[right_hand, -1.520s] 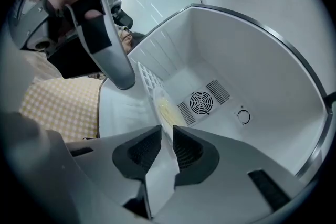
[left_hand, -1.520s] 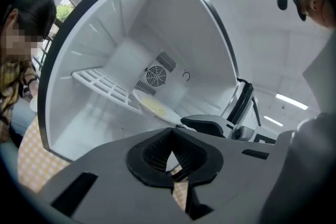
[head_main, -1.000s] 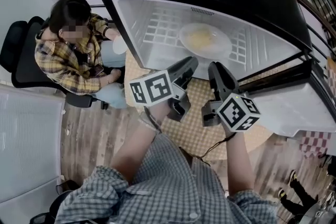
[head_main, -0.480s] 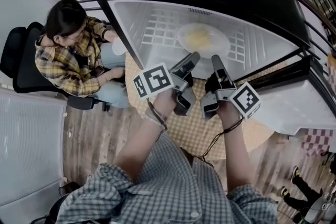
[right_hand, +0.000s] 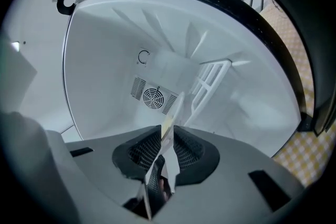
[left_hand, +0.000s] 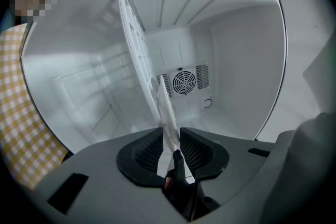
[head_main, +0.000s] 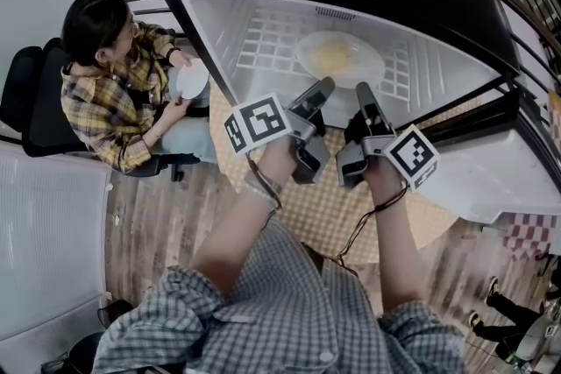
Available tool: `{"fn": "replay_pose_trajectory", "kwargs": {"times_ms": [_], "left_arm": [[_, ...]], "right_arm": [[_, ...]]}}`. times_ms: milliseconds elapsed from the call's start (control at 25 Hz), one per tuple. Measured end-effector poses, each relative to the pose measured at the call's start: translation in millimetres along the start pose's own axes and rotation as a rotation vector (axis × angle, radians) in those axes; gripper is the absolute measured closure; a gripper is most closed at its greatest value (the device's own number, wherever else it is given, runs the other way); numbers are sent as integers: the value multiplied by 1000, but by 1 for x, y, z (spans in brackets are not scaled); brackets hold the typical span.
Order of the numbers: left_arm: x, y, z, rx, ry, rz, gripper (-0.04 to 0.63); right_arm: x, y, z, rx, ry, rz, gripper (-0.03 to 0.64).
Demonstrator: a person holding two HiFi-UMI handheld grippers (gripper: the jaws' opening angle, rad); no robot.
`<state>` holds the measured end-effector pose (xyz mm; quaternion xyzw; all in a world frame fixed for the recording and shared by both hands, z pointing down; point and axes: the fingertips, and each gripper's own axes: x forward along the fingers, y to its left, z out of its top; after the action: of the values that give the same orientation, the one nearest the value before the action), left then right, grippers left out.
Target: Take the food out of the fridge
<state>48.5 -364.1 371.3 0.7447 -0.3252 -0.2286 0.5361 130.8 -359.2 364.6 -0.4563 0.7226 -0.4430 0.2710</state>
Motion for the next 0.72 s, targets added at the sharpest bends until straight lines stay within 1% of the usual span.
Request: {"fn": "replay_pose_trajectory", "kwargs": {"times_ms": [40,120,240,440,720], "left_arm": [[0,-1,0,-2,-3,-6,496],[1,-5,1,2,-8,-13,545],[1,-7,0,19,-4,-7,549],[-7,-9,-4,50,-6,5,551],[-12,-12,-10,49,-9,-6,554]], "right_arm": [[0,1,0,2,3,4,553],[1,1,0,6,8,8,561],[-2,0,0,15,11,5,565],[-7,4,-5,8,35,29,566],[-16,6,-7,22,47,42,569]]}}
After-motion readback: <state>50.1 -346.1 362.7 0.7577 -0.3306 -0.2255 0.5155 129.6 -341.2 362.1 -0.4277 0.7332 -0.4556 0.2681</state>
